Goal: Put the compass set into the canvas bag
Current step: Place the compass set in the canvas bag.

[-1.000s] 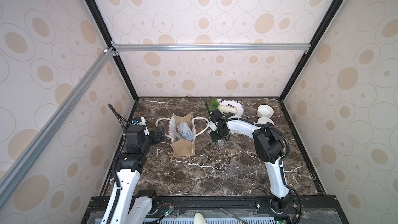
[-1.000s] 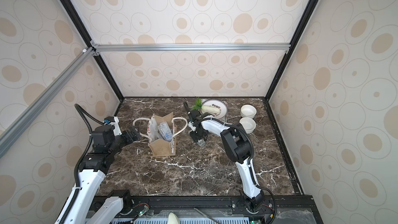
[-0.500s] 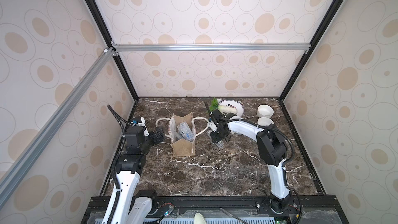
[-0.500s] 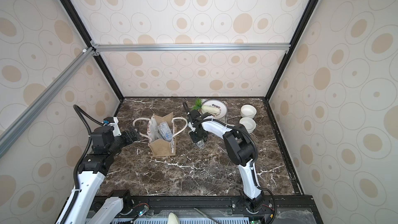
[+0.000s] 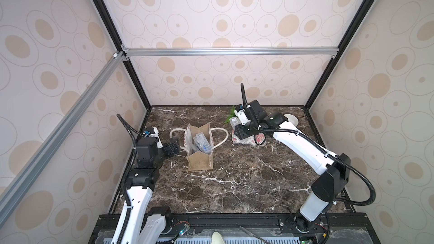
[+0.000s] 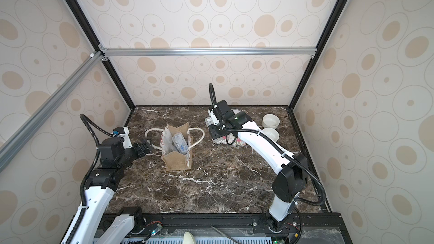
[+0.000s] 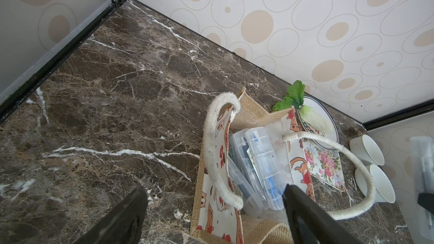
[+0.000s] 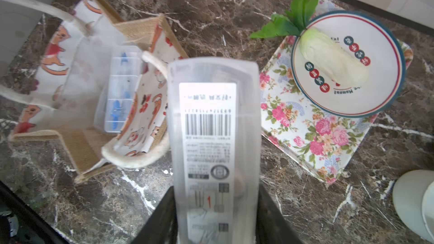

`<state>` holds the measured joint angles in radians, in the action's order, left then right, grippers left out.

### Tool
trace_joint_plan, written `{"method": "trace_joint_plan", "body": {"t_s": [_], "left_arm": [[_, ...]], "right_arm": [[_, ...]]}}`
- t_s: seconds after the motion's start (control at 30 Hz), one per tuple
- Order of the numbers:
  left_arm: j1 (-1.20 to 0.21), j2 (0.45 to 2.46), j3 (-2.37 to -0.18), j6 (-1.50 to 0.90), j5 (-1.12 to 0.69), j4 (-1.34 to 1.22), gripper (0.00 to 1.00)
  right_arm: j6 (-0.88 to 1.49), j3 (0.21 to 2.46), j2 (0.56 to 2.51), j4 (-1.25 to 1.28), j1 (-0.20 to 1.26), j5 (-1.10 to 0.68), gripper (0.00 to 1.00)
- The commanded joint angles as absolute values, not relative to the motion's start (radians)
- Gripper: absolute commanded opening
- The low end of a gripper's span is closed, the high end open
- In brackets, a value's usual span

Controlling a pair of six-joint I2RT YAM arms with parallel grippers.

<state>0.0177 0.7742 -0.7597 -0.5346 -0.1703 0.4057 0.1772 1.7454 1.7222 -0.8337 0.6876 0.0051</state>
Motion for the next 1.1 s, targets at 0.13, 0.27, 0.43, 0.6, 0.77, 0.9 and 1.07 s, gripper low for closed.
{"method": "trace_joint_plan", "body": {"t_s": [0.13, 0.27, 0.43, 0.6, 0.77, 0.9, 1.07], "left_arm": [[0.021, 0.755, -0.817, -0.528, -0.176, 0.425, 0.92], [0.019, 0.744, -0.813, -0.532, -0.175, 0.431, 0.92], [0.019, 0.736, -0.811, -0.528, -0.167, 0.447, 0.92], [0.02, 0.718, -0.794, -0.529, -0.16, 0.454, 0.92], [0.02, 0.712, -0.781, -0.532, -0.161, 0.452, 0.92], [0.02, 0.711, -0.781, -0.532, -0.161, 0.451, 0.92], [0.02, 0.711, -0.774, -0.535, -0.163, 0.448, 0.92]], "right_arm": [[0.216, 2.027, 1.923, -0.836, 0.872, 0.013, 0.45], [0.252, 2.211, 2.091, -0.845, 0.943, -0.001, 0.46], [0.314, 2.416, 2.267, -0.893, 0.993, 0.008, 0.47], [0.352, 2.415, 2.31, -0.865, 1.005, 0.018, 0.48], [0.366, 2.386, 2.317, -0.856, 1.001, 0.04, 0.49], [0.373, 2.372, 2.306, -0.838, 0.99, 0.049, 0.49], [0.369, 2.356, 2.275, -0.789, 0.97, 0.04, 0.49]]}}
